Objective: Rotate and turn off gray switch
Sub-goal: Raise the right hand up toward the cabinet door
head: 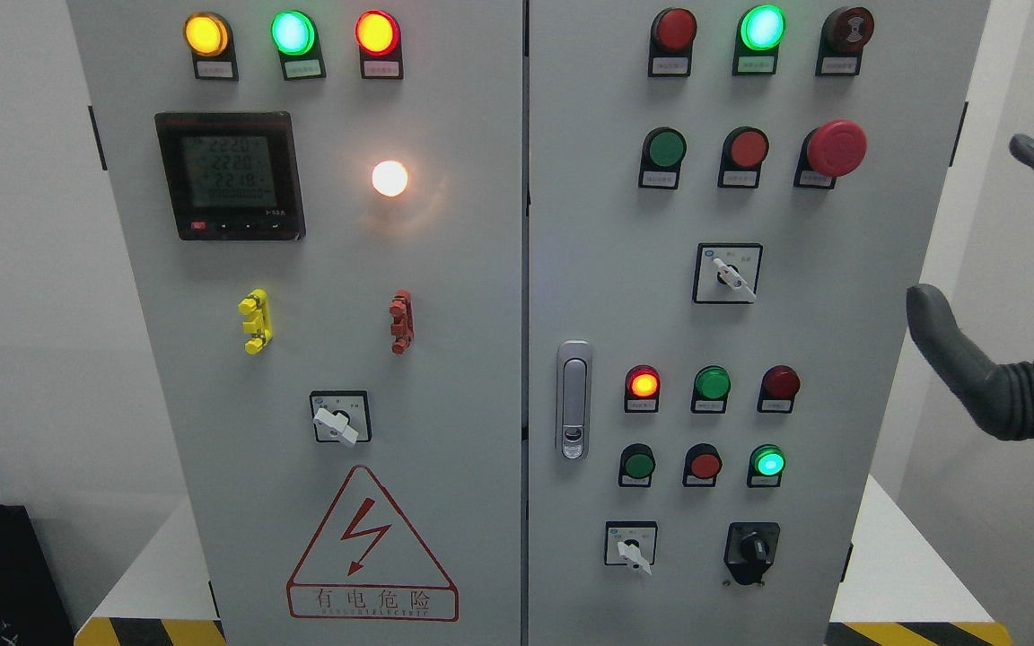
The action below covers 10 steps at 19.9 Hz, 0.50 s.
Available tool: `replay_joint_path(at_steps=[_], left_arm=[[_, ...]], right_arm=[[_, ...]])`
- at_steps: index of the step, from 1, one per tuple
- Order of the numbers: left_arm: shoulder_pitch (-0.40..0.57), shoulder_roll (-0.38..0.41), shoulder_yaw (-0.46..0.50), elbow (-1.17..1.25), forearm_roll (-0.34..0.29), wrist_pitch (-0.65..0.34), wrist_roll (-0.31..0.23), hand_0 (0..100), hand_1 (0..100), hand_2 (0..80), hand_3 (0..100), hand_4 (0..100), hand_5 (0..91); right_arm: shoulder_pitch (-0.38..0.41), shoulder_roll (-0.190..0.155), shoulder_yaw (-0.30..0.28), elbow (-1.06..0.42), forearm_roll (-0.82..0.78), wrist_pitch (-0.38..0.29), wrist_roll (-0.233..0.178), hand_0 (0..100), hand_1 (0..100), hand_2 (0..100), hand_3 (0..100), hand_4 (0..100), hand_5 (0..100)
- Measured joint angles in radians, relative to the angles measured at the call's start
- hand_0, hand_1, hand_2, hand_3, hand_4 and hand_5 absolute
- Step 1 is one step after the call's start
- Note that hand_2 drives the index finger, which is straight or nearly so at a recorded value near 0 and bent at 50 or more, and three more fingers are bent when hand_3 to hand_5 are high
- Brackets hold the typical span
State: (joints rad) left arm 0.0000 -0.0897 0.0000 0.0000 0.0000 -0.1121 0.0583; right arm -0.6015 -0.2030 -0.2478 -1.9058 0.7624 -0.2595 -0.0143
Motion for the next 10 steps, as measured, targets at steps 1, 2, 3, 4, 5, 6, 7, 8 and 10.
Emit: replay_joint_path(at_steps=[1,2,3,4,5,6,7,8,10], left_arm=[[0.0,0.0,0.0,0.0,0.0,0.0,-0.001,12,39,0.0,0,0,0.0],[0.0,0.0,0.0,0.0,0.0,0.0,-0.001,12,39,0.0,0,0,0.0],[0.0,0.0,0.0,0.0,0.0,0.0,-0.002,12,39,0.0,0,0,0.0],[0.0,0.0,0.0,0.0,0.0,0.0,-0.003,12,39,0.0,0,0,0.0],[0.0,0.0,0.0,0.0,0.0,0.0,-0.003,12,39,0.0,0,0,0.0],[0.0,0.0,0.0,0.0,0.0,0.0,-0.003,12,39,0.0,0,0,0.0],[0.0,0.0,0.0,0.0,0.0,0.0,-0.003,12,39,0.0,0,0,0.0],[0.0,0.0,0.0,0.0,0.0,0.0,-0.003,12,39,0.0,0,0,0.0],[0.0,0.0,0.0,0.0,0.0,0.0,-0.003,12,39,0.0,0,0,0.0]], right_arm=[[0.0,0.0,0.0,0.0,0.0,0.0,0.0,22,20,0,7,0,0],[0.0,0.0,0.0,0.0,0.0,0.0,0.0,22,20,0,7,0,0],[0.0,0.0,0.0,0.0,0.0,0.0,0.0,22,20,0,7,0,0],[0.0,0.001,0.0,0.0,0.0,0.0,0.0,22,20,0,7,0,0],[0.0,0.001,0.0,0.0,0.0,0.0,0.0,22,20,0,7,0,0],[0.0,0.001,0.0,0.0,0.0,0.0,0.0,22,20,0,7,0,0],[0.0,0.001,0.0,-0.001,0.0,0.0,0.0,22,20,0,7,0,0],[0.0,0.001,0.0,0.0,0.0,0.0,0.0,22,20,0,8,0,0],[0.0,0.001,0.001,0.0,0.0,0.002,0.0,22,21,0,9,0,0]])
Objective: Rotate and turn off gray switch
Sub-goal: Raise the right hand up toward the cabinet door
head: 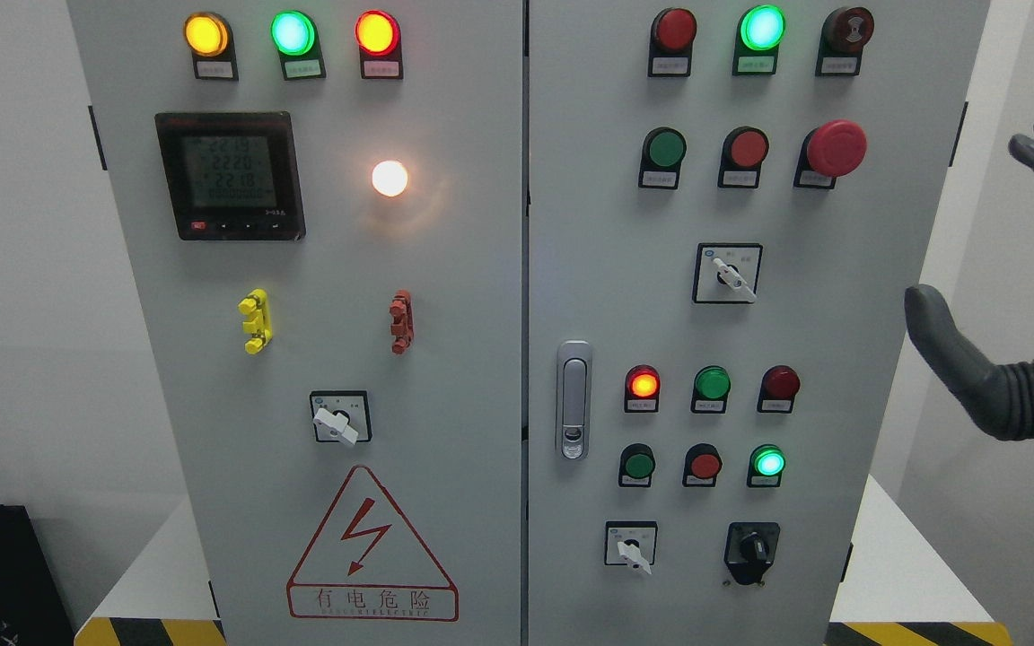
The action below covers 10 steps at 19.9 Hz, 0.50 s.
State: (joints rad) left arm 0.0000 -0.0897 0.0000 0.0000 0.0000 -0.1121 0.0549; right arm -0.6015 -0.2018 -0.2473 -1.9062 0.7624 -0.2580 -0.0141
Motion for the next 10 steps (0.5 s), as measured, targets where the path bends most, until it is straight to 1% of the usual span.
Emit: replay_joint_path(at_steps=[1,3,4,5,6,7,8,9,10], left_arm=[[0.0,0.0,0.0,0.0,0.0,0.0,0.0,12,39,0.0,0,0,0.0],[0.0,0.0,0.0,0.0,0.0,0.0,0.002,12,39,0.0,0,0,0.0],[0.0,0.0,0.0,0.0,0.0,0.0,0.003,12,39,0.0,0,0,0.0],[0.0,0.0,0.0,0.0,0.0,0.0,0.004,12,39,0.0,0,0,0.0],[0.0,0.0,0.0,0.0,0.0,0.0,0.004,12,39,0.0,0,0,0.0],[0.0,0.0,0.0,0.0,0.0,0.0,0.004,12,39,0.0,0,0,0.0],[0.0,0.0,0.0,0.0,0.0,0.0,0.004,12,39,0.0,0,0,0.0],[0.0,0.0,0.0,0.0,0.0,0.0,0.004,12,39,0.0,0,0,0.0],[0.0,0.0,0.0,0.0,0.0,0.0,0.004,12,39,0.0,0,0,0.0]], right_arm=[[0.0,0.0,0.0,0.0,0.0,0.0,0.0,22,21,0,10,0,0],[0.0,0.001,0.0,0.0,0.0,0.002,0.0,22,22,0,12,6,0],[0.0,0.001,0.0,0.0,0.0,0.003,0.0,22,22,0,13,10,4],[-0.001,0.001,0.0,0.0,0.0,0.005,0.0,22,23,0,17,23,16],[-0.001,0.001,0.0,0.0,0.0,0.006,0.0,22,24,0,18,23,17],[-0.001,0.002,0.0,0.0,0.0,0.009,0.0,21,26,1,25,36,32],[-0.003,0.003,0.0,0.0,0.0,0.013,0.0,22,28,1,34,44,43],[-0.004,0.005,0.0,0.0,0.0,0.015,0.0,22,28,2,40,49,49],[-0.006,0.008,0.0,0.0,0.0,0.018,0.0,23,29,3,53,54,55]])
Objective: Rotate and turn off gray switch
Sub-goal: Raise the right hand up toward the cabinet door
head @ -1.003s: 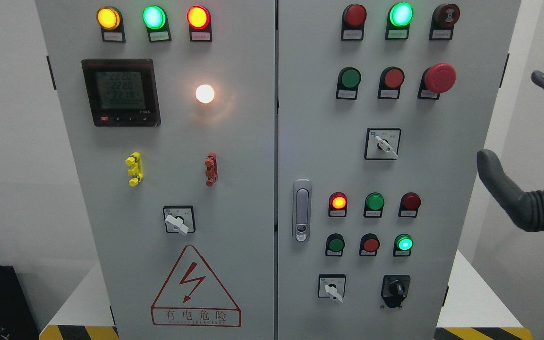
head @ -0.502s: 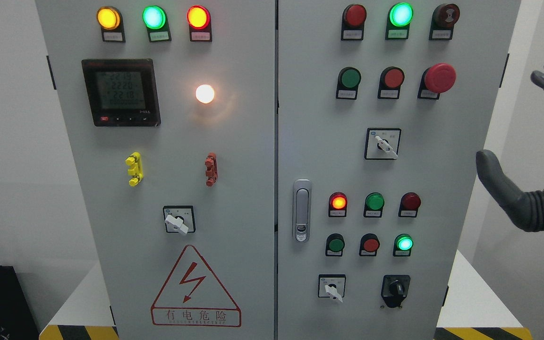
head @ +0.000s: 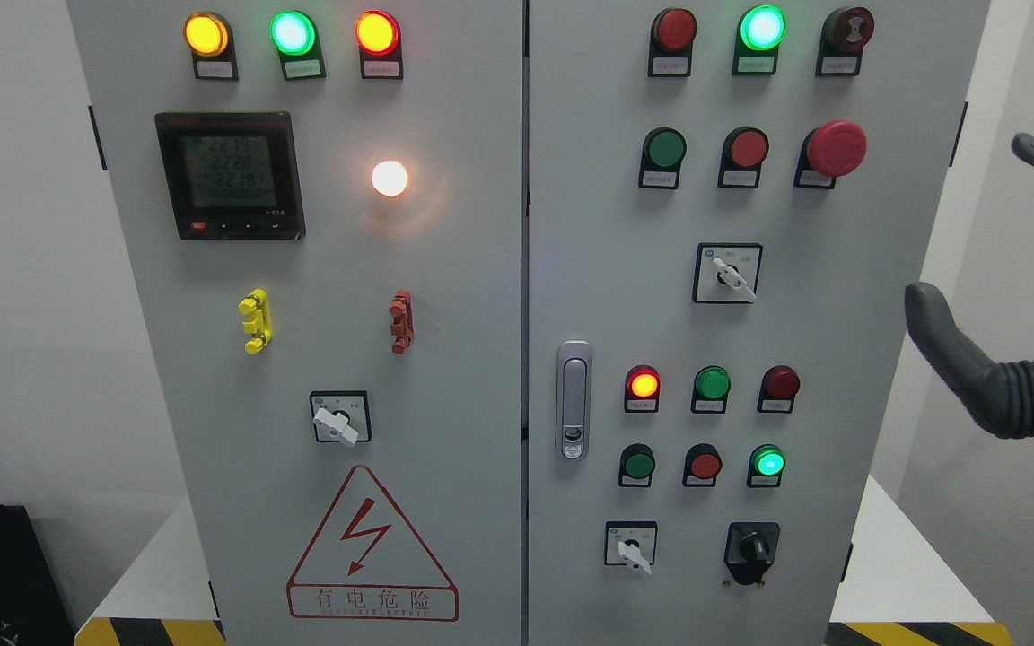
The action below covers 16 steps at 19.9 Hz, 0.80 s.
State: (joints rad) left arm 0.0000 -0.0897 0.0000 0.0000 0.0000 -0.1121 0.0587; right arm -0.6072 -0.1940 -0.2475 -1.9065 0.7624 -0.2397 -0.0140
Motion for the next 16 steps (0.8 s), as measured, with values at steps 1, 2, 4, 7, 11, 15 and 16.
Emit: replay_joint_path(at_steps=[1,2,4,7,11,15,16], left_arm=[[0.0,0.0,0.0,0.0,0.0,0.0,0.0,12,39,0.0,0,0,0.0],[0.0,0.0,0.0,0.0,0.0,0.0,0.0,12,39,0.0,0,0,0.0],[0.0,0.0,0.0,0.0,0.0,0.0,0.0,12,39,0.0,0,0,0.0],[0.0,0.0,0.0,0.0,0.0,0.0,0.0,12,39,0.0,0,0,0.0],[0.0,0.0,0.0,0.0,0.0,0.0,0.0,12,39,0.0,0,0,0.0],[0.0,0.0,0.0,0.0,0.0,0.0,0.0,12,39,0.0,0,0,0.0],[0.0,0.0,0.0,0.0,0.0,0.0,0.0,12,39,0.0,0,0,0.0]], right_arm=[[-0.001,0.003,0.0,0.0,0.0,0.0,0.001,24,30,3,62,58,59],[-0.002,0.005,0.001,0.0,0.0,0.002,0.002,24,30,4,65,60,61],[-0.004,0.01,0.001,0.0,0.0,0.004,0.002,26,32,6,72,71,74],[-0.005,0.018,0.003,0.0,0.0,0.018,0.002,28,33,18,76,82,92],[-0.004,0.03,0.008,0.0,0.0,0.039,0.001,26,33,33,79,86,96],[-0.002,0.041,0.016,0.0,0.002,0.066,0.001,17,27,43,81,88,98],[-0.001,0.044,0.019,0.0,0.002,0.076,0.001,16,27,44,82,89,98]])
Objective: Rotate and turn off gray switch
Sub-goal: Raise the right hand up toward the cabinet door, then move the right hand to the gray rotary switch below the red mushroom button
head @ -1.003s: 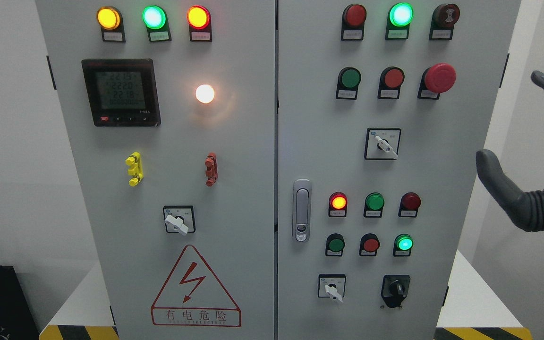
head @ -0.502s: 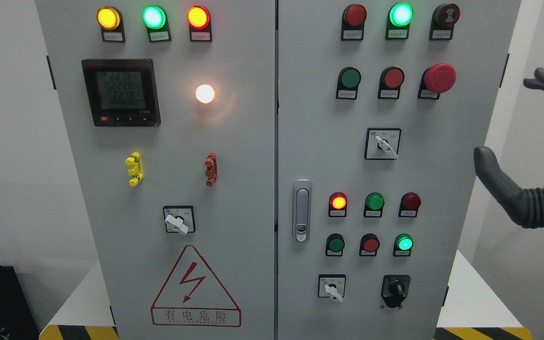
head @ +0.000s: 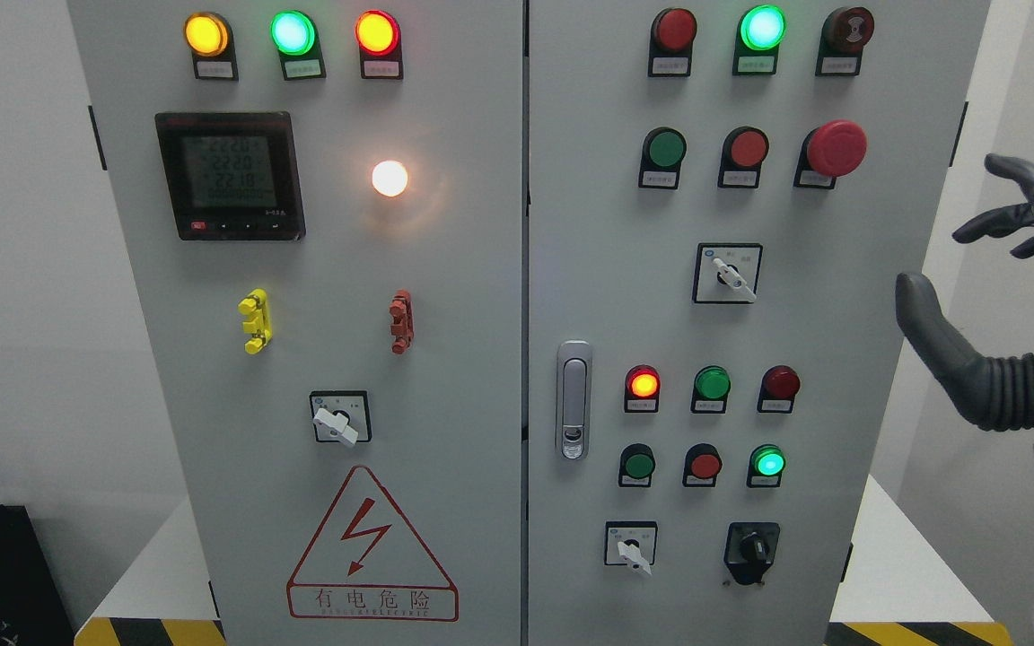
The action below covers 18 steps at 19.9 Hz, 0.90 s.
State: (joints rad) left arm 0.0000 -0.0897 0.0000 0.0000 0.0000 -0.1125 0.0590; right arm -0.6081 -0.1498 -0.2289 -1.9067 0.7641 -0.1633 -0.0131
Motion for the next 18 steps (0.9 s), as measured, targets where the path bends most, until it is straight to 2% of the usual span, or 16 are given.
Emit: replay_joint_path(at_steps=[3,8,18], left_arm=[[0.0,0.0,0.0,0.0,0.0,0.0,0.0,12,39,0.0,0,0,0.0],[0.0,0.0,0.0,0.0,0.0,0.0,0.0,12,39,0.0,0,0,0.0],[0.0,0.0,0.0,0.0,0.0,-0.001,0.0,12,39,0.0,0,0,0.0]], right_arm=[[0.002,0.012,0.011,0.0,0.001,0.029,0.0,13,25,47,84,92,100],[0.004,0.041,0.036,-0.001,0.006,0.064,0.0,11,25,50,93,95,100],[0.008,0.104,0.103,0.0,0.039,0.203,0.0,9,27,54,95,97,100]])
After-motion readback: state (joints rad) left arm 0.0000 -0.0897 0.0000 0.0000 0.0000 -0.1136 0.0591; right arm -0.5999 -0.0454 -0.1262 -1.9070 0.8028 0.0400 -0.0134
